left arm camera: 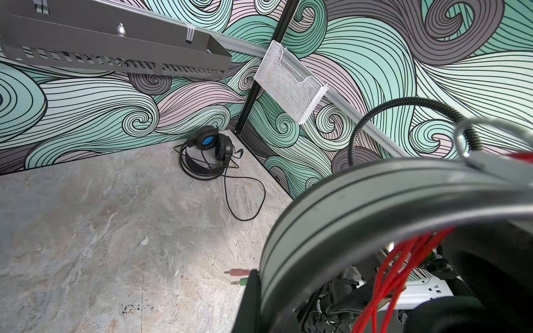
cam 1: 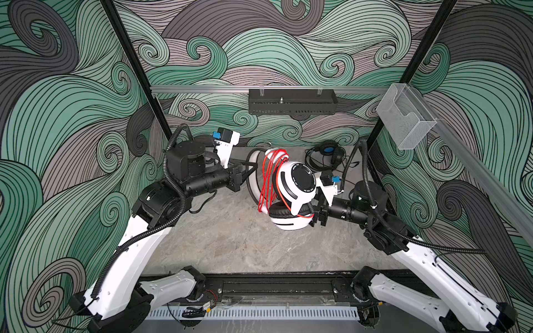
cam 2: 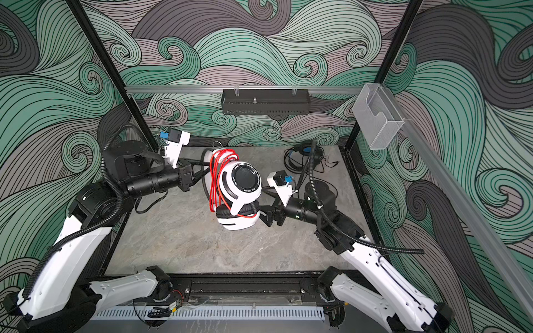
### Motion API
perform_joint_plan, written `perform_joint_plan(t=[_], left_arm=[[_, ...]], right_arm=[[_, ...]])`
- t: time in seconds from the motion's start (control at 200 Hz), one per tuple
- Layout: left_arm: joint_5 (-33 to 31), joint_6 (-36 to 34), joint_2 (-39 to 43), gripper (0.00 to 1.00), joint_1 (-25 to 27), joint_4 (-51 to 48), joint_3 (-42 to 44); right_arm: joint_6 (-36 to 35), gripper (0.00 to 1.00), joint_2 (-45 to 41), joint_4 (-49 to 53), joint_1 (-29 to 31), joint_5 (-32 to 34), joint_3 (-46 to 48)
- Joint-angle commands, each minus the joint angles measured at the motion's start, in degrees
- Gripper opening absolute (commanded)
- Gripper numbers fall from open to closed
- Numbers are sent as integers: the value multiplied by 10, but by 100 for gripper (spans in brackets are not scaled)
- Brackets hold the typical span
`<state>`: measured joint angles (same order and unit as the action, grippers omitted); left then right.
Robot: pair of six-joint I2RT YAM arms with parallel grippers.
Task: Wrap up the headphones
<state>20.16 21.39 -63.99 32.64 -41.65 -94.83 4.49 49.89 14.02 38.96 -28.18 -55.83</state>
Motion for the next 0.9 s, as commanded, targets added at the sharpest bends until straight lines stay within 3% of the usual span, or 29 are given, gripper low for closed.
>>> perform_joint_plan(t=[0.0,0.49,0.896], left_arm=[[26,36,6,0,-7,60,-29],[29,47,8,0,-9,70,-26],[36,58,3,0,-10,83,-30]], right_arm=[[-16,88,4,7,-2,13,8],[-4,96,71,-70,-2,-28,-5],[14,97,119,-127,-3,-8,-27]])
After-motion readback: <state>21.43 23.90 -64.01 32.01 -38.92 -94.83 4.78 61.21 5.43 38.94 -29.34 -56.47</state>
